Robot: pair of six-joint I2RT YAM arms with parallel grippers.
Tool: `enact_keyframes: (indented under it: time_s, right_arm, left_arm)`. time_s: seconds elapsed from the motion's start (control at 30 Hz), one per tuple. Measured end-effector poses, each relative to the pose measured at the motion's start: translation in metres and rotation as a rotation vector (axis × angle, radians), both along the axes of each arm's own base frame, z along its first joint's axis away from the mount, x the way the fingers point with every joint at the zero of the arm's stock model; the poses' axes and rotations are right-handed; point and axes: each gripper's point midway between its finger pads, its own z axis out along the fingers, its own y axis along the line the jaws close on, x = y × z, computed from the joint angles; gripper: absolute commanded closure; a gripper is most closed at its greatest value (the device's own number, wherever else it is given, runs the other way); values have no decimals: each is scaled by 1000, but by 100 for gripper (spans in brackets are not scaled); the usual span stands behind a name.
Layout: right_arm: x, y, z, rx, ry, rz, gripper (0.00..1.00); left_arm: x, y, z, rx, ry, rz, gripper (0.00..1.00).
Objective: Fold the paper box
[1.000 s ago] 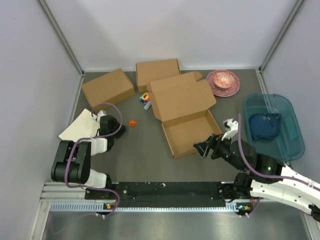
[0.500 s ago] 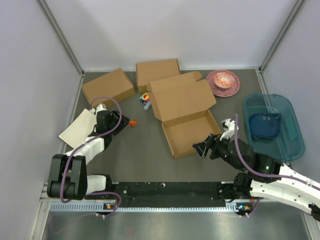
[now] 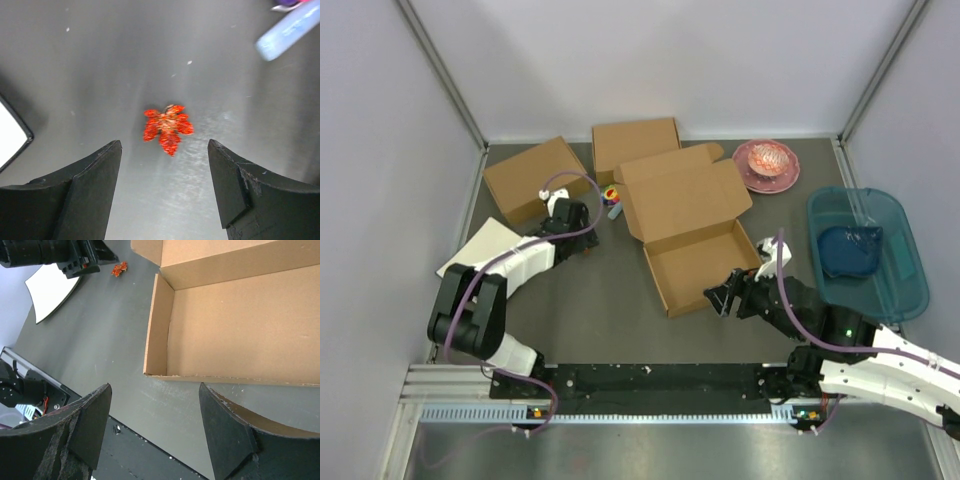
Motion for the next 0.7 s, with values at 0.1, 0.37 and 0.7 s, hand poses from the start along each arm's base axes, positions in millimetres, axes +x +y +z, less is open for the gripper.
enact_keyframes:
  time_s: [0.1, 0.37, 0.7]
  right_arm:
    - [0, 0, 0, -3, -4, 1, 29]
    - [4, -1, -6, -46, -7, -7, 29]
    - [5, -1, -8, -54, -8, -14, 29]
  left_arm:
    - [-6, 9, -14, 65, 56, 0, 24]
    - [-8, 14, -22, 130, 84, -37, 25]
    - [8, 0, -34, 144, 131, -105, 28]
